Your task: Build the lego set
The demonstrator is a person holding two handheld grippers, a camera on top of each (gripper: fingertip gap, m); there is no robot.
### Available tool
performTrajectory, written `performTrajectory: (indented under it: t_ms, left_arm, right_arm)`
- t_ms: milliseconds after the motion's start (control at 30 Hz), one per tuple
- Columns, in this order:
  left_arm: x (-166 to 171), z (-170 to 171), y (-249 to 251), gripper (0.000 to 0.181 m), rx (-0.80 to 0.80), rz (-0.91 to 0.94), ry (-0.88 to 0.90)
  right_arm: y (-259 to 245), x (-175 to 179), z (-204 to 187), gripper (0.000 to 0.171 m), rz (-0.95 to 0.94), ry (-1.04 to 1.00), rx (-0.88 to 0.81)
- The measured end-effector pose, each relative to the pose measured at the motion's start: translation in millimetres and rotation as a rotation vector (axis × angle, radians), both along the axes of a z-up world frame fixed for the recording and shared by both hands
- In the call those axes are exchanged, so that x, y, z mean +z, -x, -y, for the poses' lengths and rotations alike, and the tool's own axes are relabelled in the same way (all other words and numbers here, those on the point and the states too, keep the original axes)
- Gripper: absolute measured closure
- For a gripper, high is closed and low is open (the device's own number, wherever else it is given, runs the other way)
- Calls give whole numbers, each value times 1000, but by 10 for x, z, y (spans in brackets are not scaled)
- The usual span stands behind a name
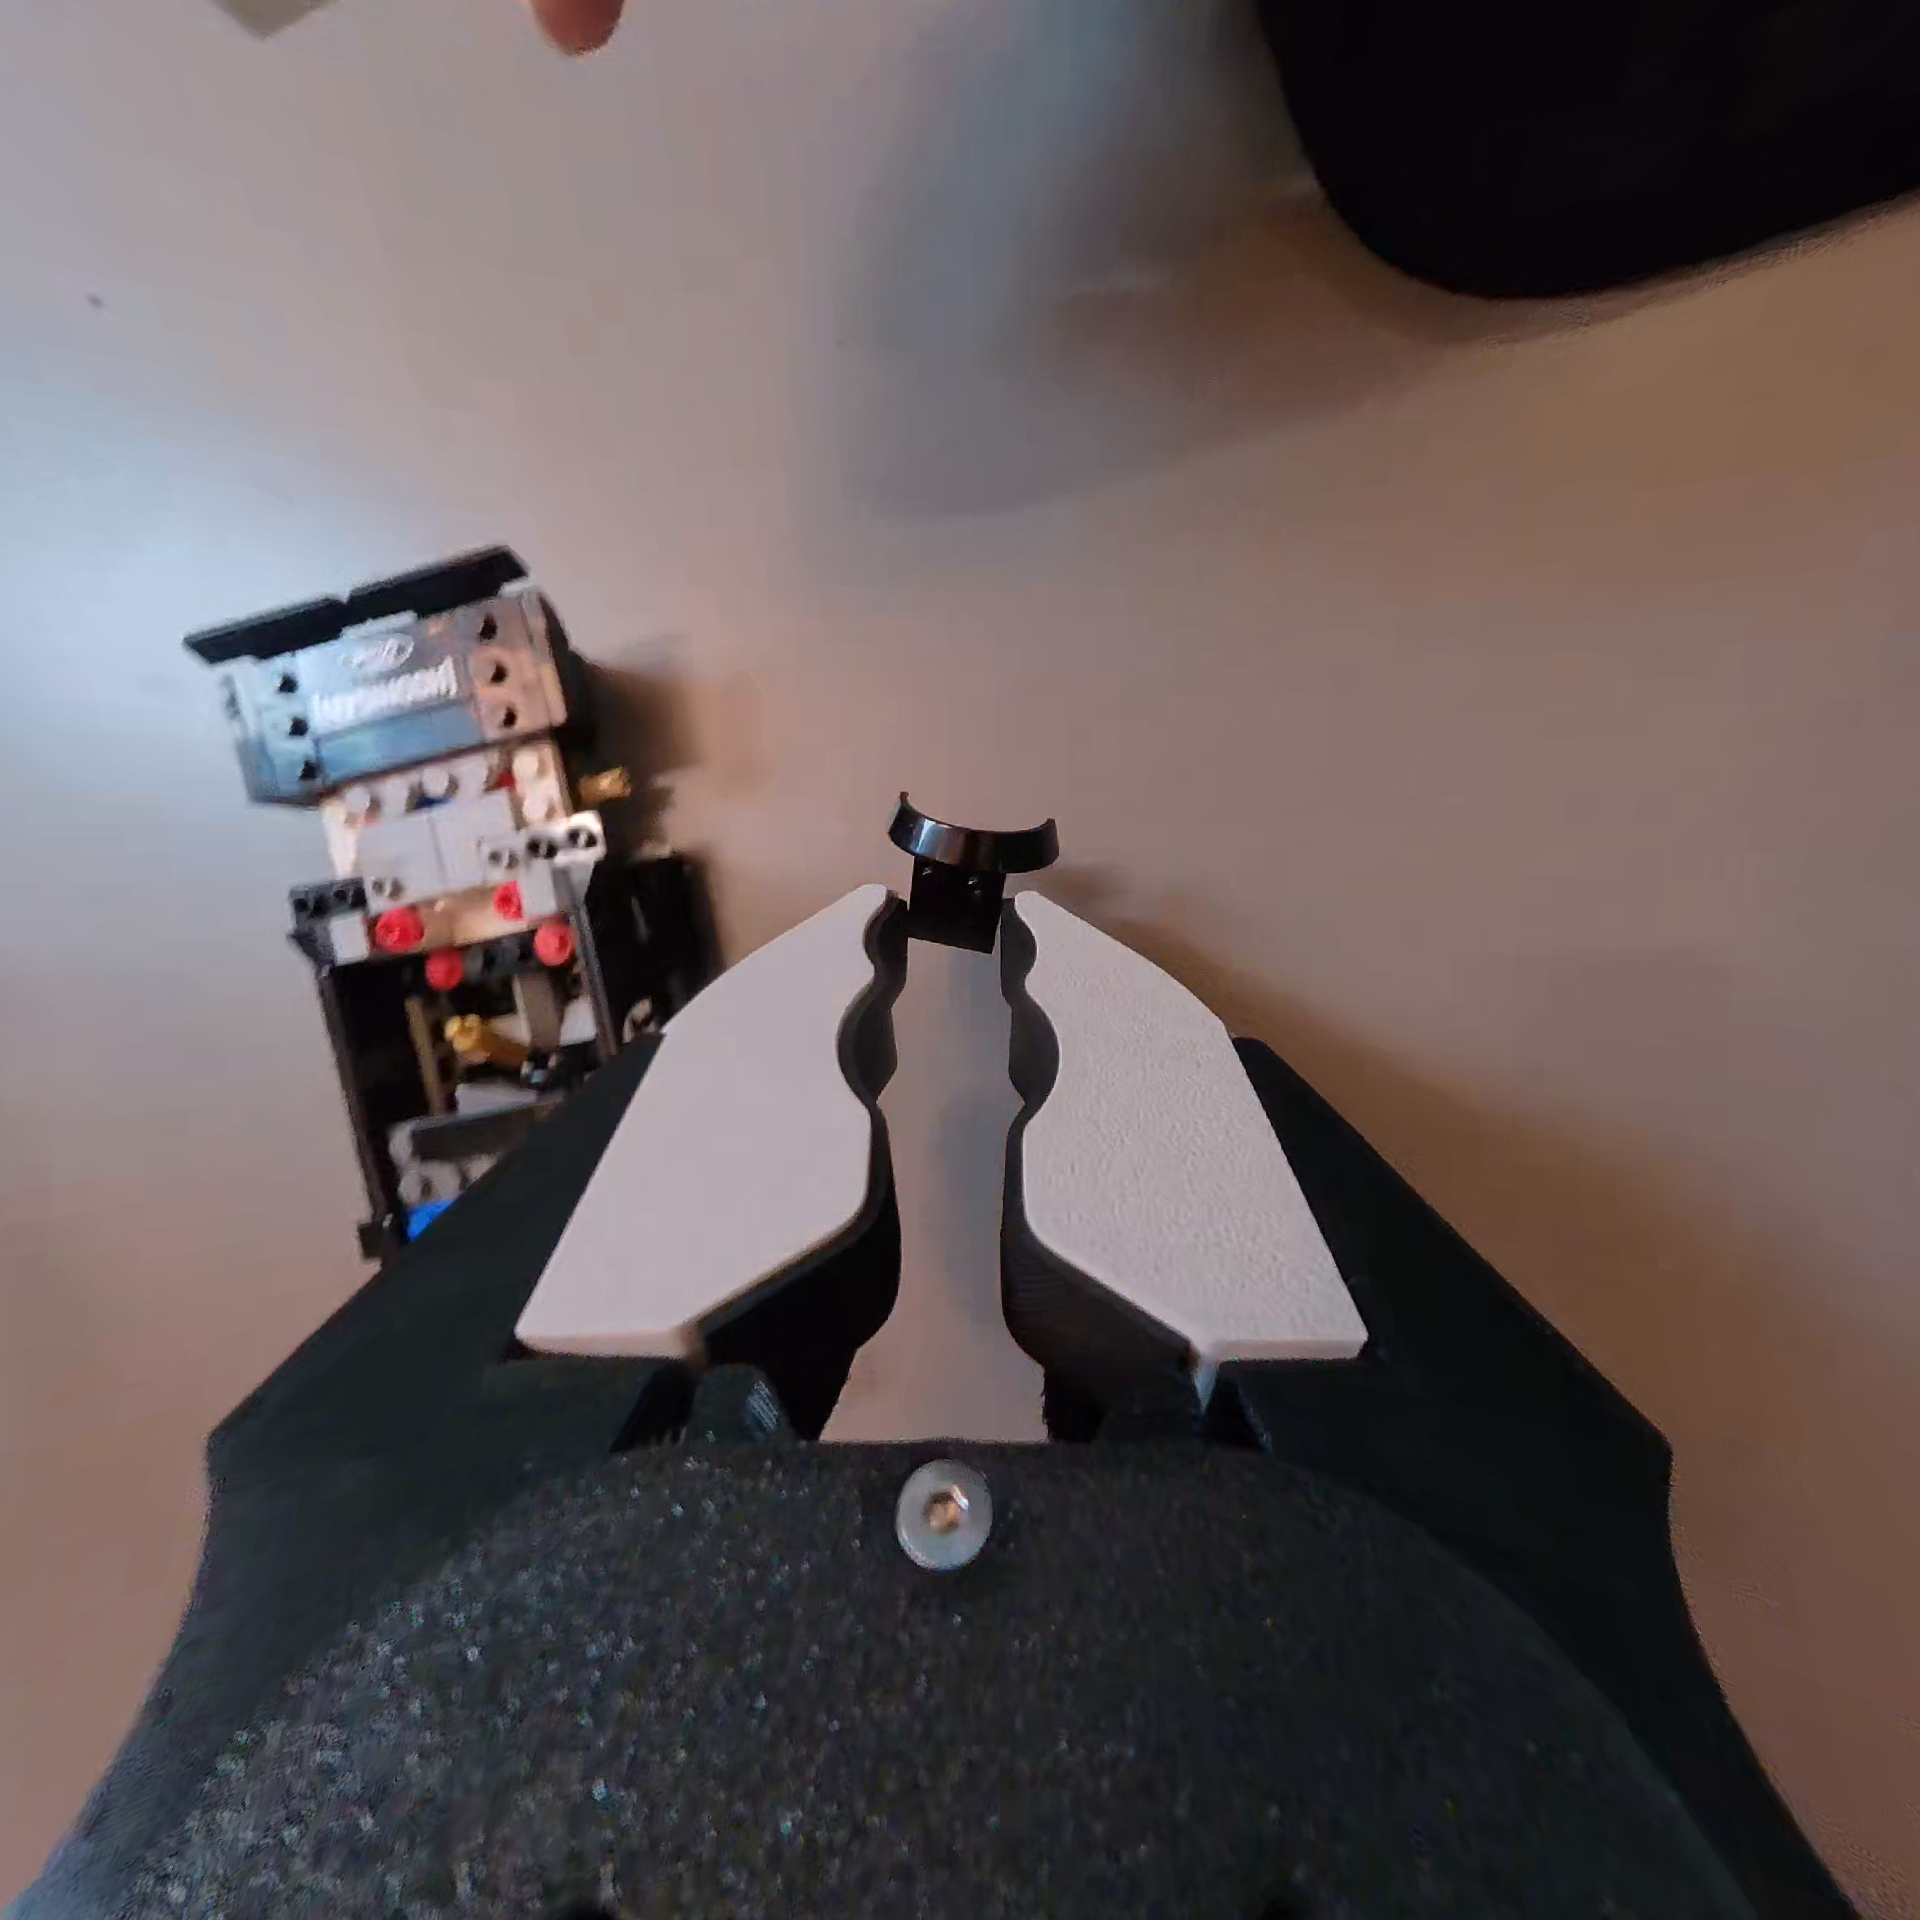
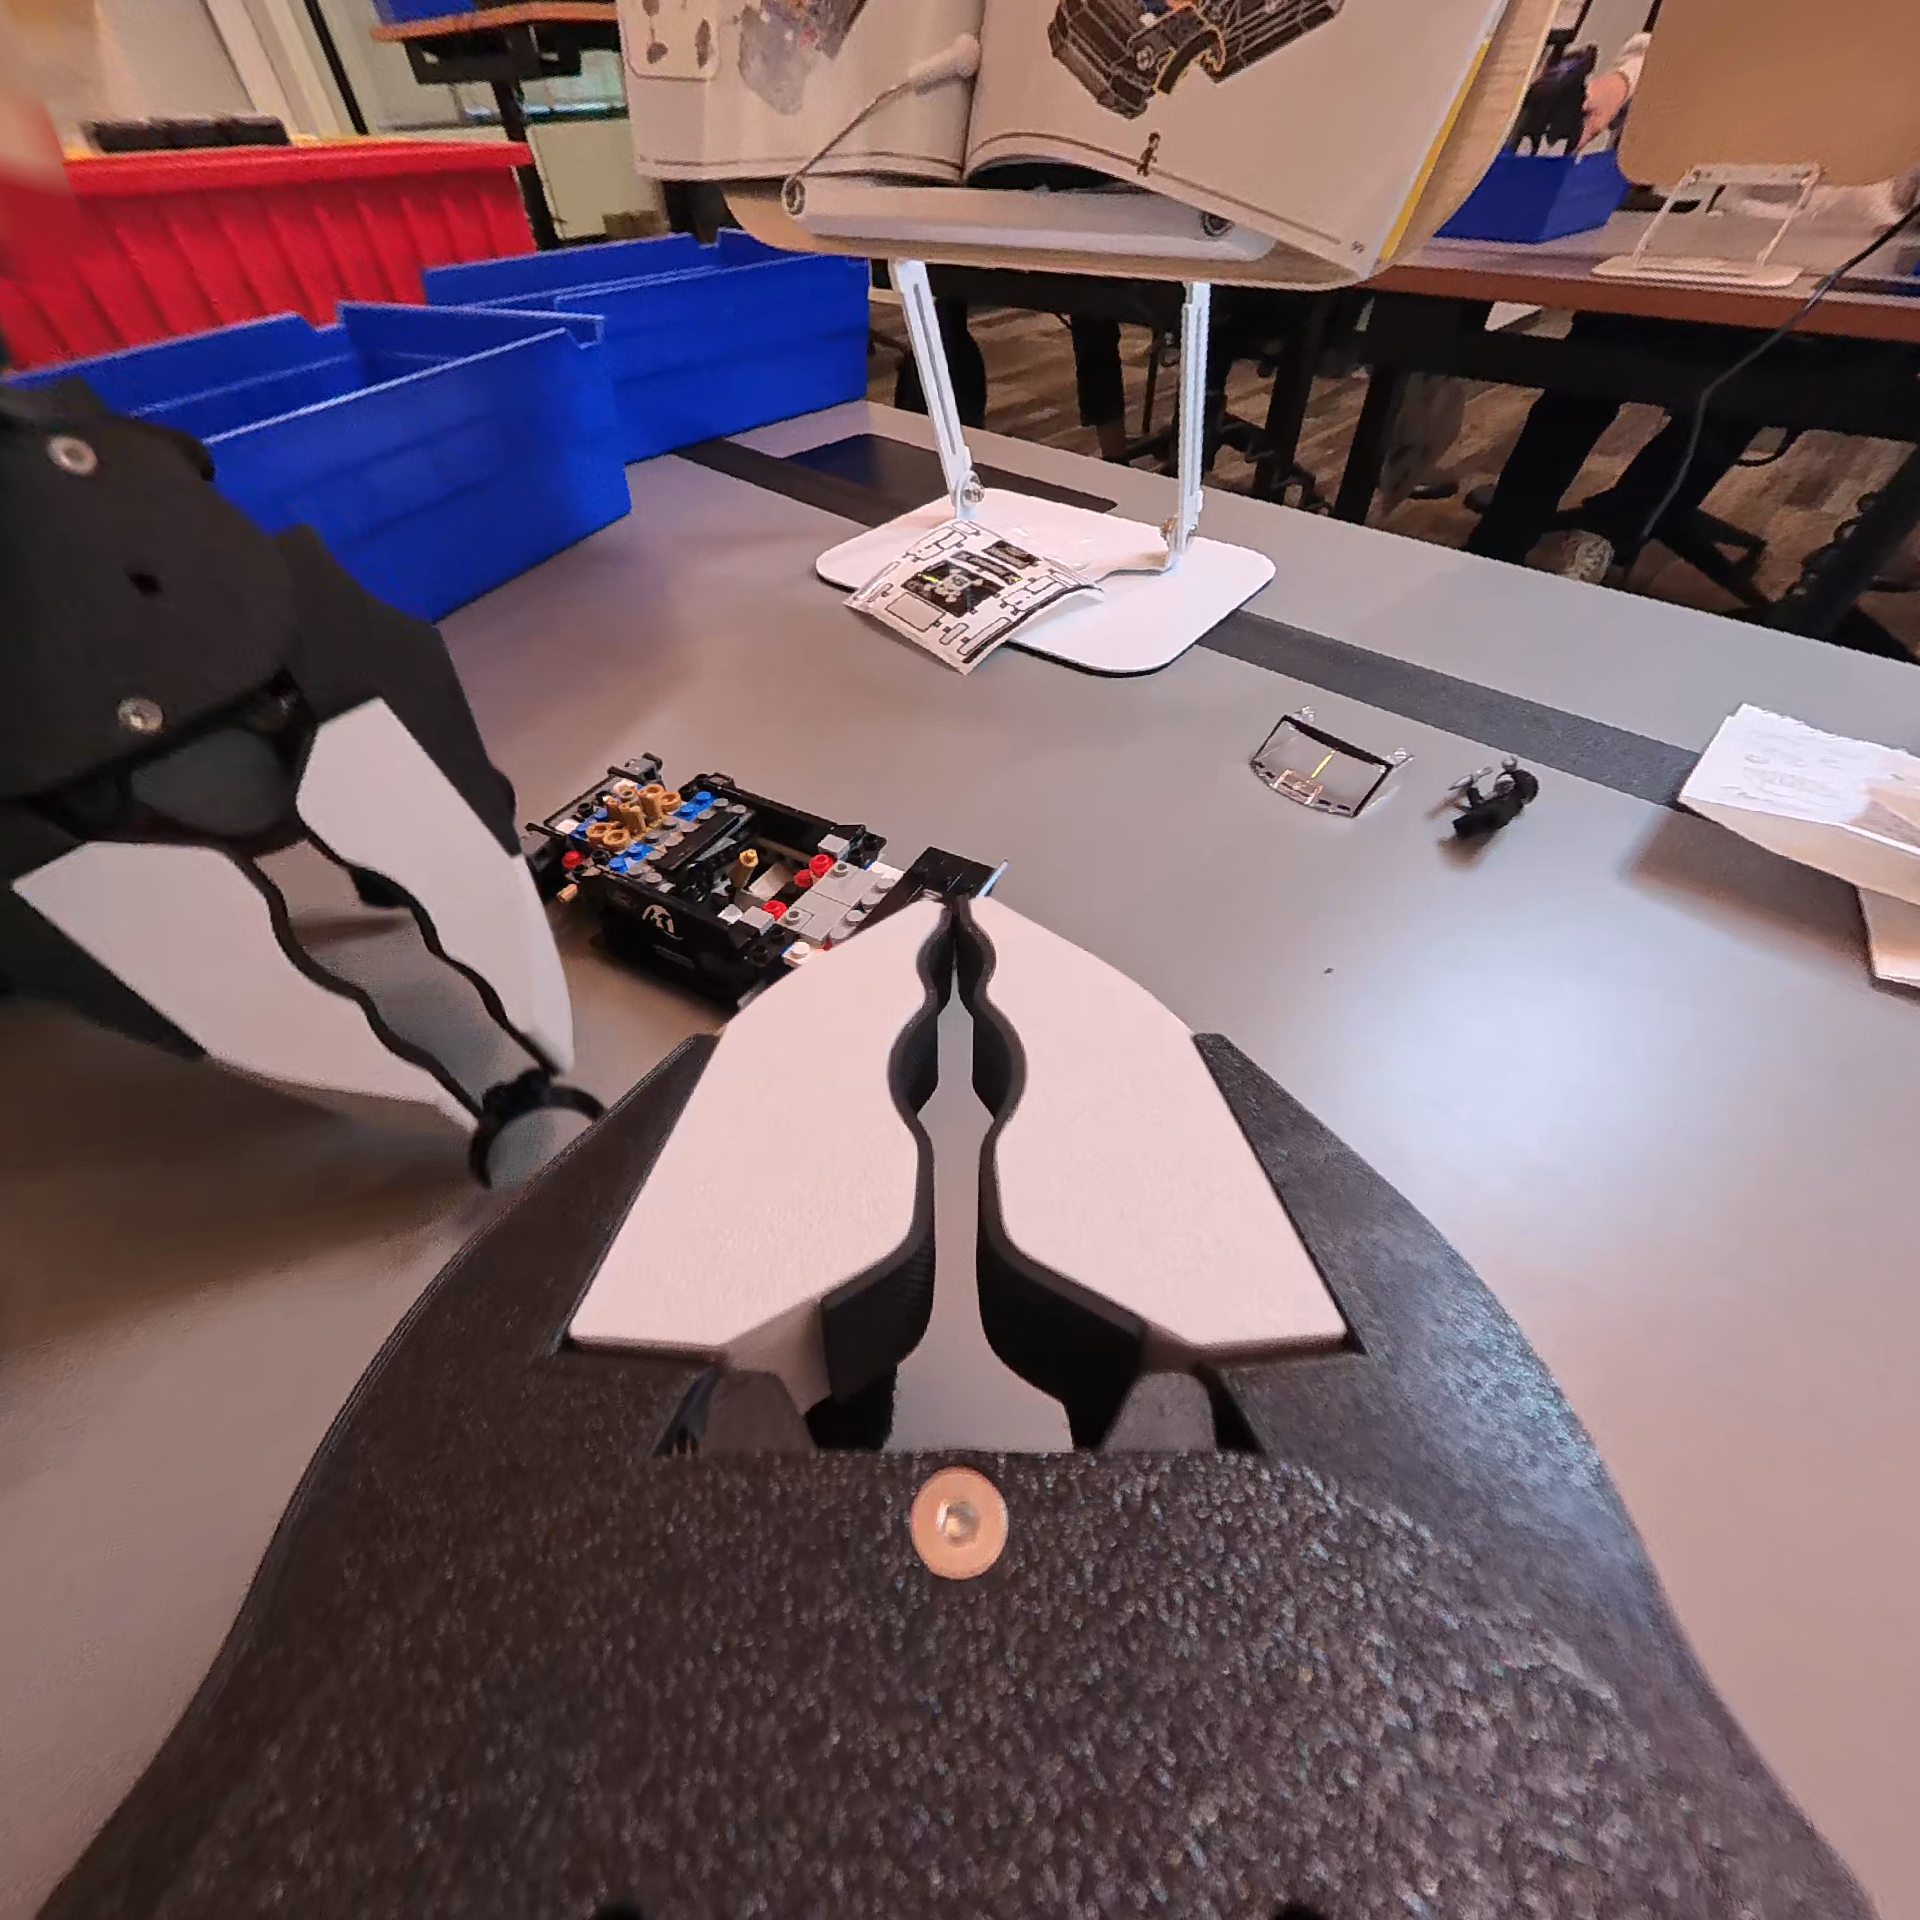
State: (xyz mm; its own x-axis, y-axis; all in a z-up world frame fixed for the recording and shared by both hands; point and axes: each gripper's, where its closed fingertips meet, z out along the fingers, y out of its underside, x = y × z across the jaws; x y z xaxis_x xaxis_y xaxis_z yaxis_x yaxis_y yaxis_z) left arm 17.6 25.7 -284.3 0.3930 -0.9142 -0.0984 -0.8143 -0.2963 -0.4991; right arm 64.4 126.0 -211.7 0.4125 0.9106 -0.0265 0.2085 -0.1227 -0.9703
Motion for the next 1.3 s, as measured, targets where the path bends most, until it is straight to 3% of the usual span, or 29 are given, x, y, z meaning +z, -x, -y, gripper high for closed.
performTrajectory:
  t_ms: [233,400,600,767,833,967,1033,1300]
  left_arm:
    - [-17,-95,-225,155,-11,39,-18]
    - [246,-236,48,146,78,111,-90]
    - [339,-557,710,109,299,224,-93]
    - [-37,-545,922,80,334,234,76]
    - [-109,-509,882,82,324,253,103]
    - [-148,-542,858,106,325,211,45]
    - [-141,-563,844,109,354,198,24]
    - [-132,-588,995,110,664,137,-45]
  right_arm:
    - [-42,-8,-21,171,-2,21,9]
    - [71,-142,209,171,87,3,157]
    - [192,-283,362,162,160,-1,223]
    - [191,-297,337,161,158,10,206]
    - [184,-300,329,161,158,9,200]
    - [194,-336,309,161,168,18,195]
    - [199,-363,298,161,184,19,187]
    - [322,-336,170,161,260,16,149]
